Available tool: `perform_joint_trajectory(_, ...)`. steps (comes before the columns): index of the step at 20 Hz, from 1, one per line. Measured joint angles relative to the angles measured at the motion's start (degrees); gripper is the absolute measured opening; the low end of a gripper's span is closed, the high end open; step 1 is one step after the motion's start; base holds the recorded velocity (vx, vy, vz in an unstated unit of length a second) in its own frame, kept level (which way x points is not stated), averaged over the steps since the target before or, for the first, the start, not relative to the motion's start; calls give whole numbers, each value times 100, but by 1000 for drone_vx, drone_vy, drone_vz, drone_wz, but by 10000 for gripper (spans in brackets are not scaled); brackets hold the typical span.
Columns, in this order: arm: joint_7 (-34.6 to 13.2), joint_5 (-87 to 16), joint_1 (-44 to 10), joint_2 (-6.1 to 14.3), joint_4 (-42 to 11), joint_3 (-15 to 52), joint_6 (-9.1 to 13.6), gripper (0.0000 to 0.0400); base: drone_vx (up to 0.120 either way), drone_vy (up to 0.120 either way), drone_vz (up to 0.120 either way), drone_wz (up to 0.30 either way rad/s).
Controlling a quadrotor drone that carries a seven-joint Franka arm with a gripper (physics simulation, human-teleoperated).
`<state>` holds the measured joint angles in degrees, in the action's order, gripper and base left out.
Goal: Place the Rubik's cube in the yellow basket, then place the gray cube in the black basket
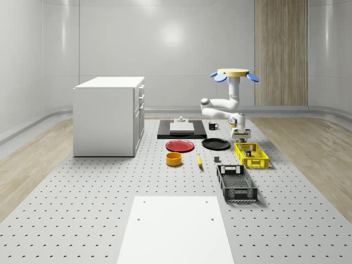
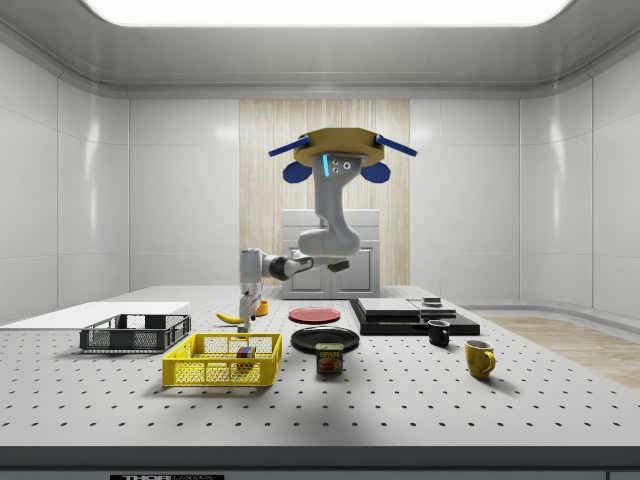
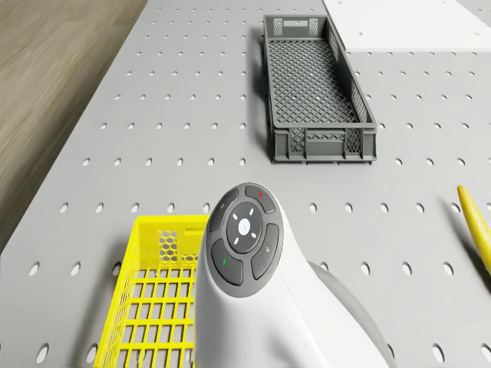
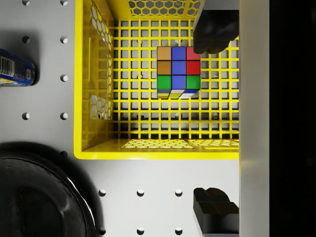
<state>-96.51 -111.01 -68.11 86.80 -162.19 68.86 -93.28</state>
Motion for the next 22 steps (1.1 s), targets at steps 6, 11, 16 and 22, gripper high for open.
perform_joint_trajectory(6, 3, -1, 5, -10, -2, 2, 11, 400, 0, -120, 0, 0)
perform_joint_trajectory(11, 5, -4, 8, -18, -2, 1, 18, 400, 0, -120, 0, 0)
perform_joint_trajectory(16, 7, -7, 11, -25, -3, 0, 25, 400, 64, -120, 0, 0)
perform_joint_trajectory(22, 10, -10, 14, -33, -4, -1, 33, 400, 120, -120, 0, 0)
